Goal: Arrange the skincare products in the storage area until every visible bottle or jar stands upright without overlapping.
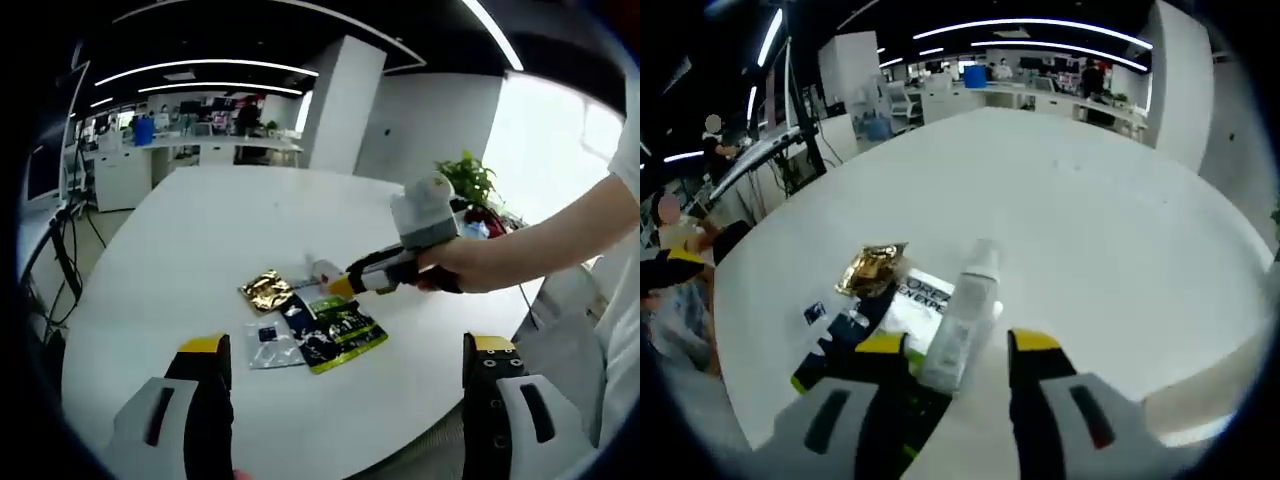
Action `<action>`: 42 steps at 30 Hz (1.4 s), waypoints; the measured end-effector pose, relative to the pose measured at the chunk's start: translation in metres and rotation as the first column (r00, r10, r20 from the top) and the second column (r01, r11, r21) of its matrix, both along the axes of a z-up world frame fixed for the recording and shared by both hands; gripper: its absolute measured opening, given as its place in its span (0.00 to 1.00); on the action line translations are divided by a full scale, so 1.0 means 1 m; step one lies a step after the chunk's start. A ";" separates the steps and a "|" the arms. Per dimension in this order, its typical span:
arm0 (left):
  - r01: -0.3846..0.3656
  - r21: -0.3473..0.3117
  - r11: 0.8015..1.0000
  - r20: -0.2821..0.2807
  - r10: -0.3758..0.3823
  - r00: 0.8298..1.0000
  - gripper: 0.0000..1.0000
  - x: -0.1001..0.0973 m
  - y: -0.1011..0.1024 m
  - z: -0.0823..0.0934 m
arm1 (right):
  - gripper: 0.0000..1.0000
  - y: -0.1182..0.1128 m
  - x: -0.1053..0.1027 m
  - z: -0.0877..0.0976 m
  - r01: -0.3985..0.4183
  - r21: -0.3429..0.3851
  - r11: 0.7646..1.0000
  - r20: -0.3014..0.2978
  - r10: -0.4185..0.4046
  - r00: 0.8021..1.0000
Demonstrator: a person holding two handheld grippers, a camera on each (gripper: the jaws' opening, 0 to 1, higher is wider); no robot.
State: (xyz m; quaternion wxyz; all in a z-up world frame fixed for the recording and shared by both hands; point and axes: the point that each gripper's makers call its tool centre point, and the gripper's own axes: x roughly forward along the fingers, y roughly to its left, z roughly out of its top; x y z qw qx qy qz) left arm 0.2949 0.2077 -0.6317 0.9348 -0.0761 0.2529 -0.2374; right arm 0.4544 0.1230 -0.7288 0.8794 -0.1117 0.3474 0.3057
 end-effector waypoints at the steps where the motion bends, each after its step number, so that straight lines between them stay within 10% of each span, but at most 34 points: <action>1: 0.001 0.001 1.000 -0.002 -0.001 1.000 0.94 0.000 0.000 0.000 | 0.36 0.001 0.000 -0.001 0.001 -0.004 1.000 -0.001 -0.001 1.000; 13: 0.007 0.001 1.000 -0.007 -0.007 1.000 0.93 -0.001 -0.001 -0.001 | 0.21 -0.018 -0.006 -0.009 0.044 -0.026 0.999 -0.024 -0.044 0.999; 21: 0.005 -0.008 1.000 -0.005 -0.005 1.000 0.93 0.000 -0.001 0.001 | 0.20 -0.025 -0.026 -0.005 0.163 0.156 0.974 -0.147 -0.141 0.979; 42: 0.073 -0.028 0.997 -0.048 -0.074 0.996 0.93 -0.004 -0.016 -0.005 | 0.20 -0.056 -0.113 0.038 0.406 0.549 0.731 -0.380 -0.215 0.900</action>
